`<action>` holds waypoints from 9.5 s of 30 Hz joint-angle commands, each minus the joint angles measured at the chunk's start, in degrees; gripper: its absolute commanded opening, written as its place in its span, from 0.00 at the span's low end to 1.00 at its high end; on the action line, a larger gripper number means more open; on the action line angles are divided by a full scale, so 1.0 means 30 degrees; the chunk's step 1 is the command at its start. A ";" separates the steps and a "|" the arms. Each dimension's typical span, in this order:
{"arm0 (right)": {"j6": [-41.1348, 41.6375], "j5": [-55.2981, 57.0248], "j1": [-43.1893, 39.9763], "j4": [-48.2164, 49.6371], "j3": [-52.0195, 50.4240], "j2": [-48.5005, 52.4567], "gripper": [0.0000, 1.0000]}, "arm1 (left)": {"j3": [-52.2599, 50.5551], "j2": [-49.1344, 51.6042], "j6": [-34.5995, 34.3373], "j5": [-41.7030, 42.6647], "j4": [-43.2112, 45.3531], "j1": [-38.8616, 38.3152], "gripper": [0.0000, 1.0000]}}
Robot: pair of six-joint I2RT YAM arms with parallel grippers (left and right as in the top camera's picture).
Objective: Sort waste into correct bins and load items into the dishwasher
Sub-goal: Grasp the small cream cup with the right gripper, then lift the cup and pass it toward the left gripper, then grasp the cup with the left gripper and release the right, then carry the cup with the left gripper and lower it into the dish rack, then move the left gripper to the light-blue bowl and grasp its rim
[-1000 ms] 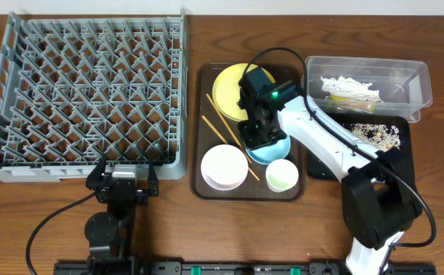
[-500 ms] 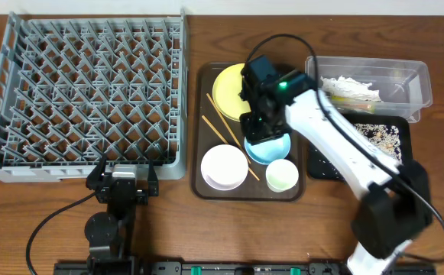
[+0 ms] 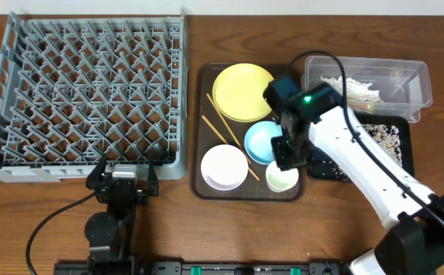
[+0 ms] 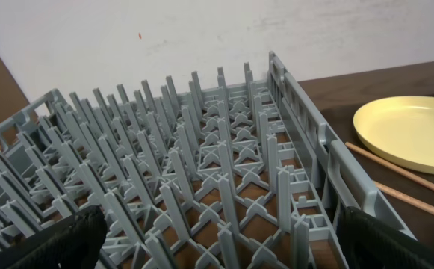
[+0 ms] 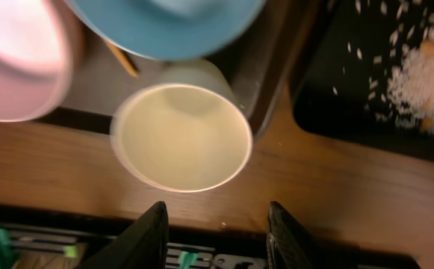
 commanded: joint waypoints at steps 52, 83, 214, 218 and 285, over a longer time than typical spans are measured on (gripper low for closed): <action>-0.0189 -0.4823 -0.4291 1.3070 -0.1253 -0.5056 0.01 | 0.9690 1.6364 -1.9322 1.2065 0.6062 -0.0058 0.99; -0.1129 -2.4254 -0.3905 2.2433 -0.1275 0.3490 0.01 | 0.9683 2.3562 -3.2618 2.4414 1.2779 -0.0022 0.96; -0.7009 -0.7512 -0.6470 1.2706 -0.1319 -0.5938 0.99 | 2.4370 2.3926 -1.4855 0.0947 -1.9708 -0.1246 0.45; -0.7016 -0.7504 -0.6229 1.2706 -0.1319 -0.5938 0.99 | 2.4298 2.4720 -1.4921 -0.0255 -2.0327 -0.2084 0.45; -0.1916 -0.3147 -0.6513 1.2655 -0.1311 -0.4728 0.99 | 2.7095 2.9900 -1.5518 0.0444 -1.7085 -0.9231 0.82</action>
